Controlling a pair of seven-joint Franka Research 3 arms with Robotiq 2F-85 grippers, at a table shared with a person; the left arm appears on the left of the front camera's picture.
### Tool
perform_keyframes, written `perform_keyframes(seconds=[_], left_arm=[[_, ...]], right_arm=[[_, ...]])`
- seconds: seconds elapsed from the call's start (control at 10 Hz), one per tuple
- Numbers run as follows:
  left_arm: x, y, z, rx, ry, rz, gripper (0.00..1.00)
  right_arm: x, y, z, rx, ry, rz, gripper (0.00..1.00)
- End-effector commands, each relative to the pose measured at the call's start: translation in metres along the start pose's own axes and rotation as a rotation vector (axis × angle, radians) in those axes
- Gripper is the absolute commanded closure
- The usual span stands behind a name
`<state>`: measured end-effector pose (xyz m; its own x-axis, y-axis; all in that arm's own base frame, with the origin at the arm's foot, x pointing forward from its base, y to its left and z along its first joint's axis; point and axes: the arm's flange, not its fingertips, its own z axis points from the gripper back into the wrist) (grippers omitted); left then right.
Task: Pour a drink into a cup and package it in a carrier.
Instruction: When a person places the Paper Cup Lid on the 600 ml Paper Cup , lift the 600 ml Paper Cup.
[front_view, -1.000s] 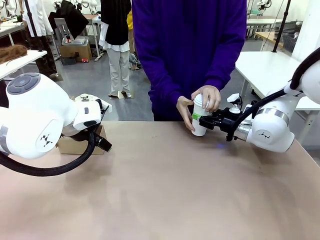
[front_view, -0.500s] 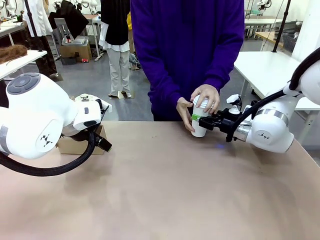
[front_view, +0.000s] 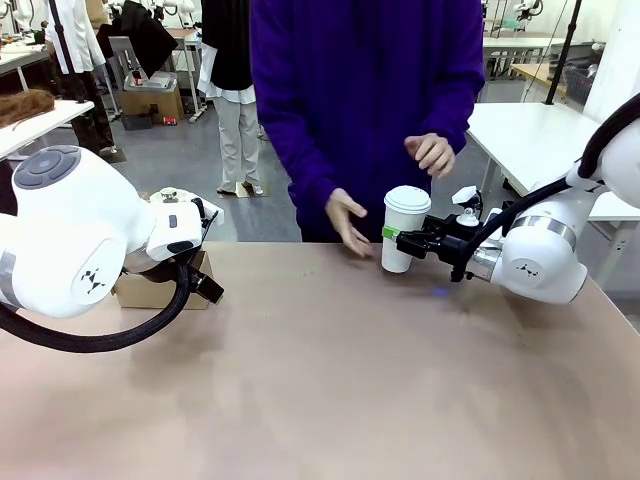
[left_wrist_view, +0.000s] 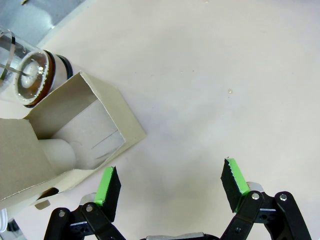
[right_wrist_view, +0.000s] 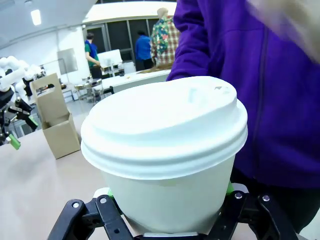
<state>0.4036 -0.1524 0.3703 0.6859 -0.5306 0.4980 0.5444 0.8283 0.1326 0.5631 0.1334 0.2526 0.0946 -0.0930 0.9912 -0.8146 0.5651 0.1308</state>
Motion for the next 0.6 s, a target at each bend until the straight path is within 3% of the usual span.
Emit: perform_keyframes(seconds=[0.0,0.5], left_arm=[[-0.0001,0.0002,0.0004,-0.002,-0.001,0.002,0.00],[-0.0001,0.0002,0.0004,-0.002,-0.001,0.002,0.00]], right_arm=[[0.0055,0.0019,-0.0022,-0.001,-0.008,0.003,0.20],[0.0055,0.0019,-0.0022,-0.001,-0.008,0.003,0.20]])
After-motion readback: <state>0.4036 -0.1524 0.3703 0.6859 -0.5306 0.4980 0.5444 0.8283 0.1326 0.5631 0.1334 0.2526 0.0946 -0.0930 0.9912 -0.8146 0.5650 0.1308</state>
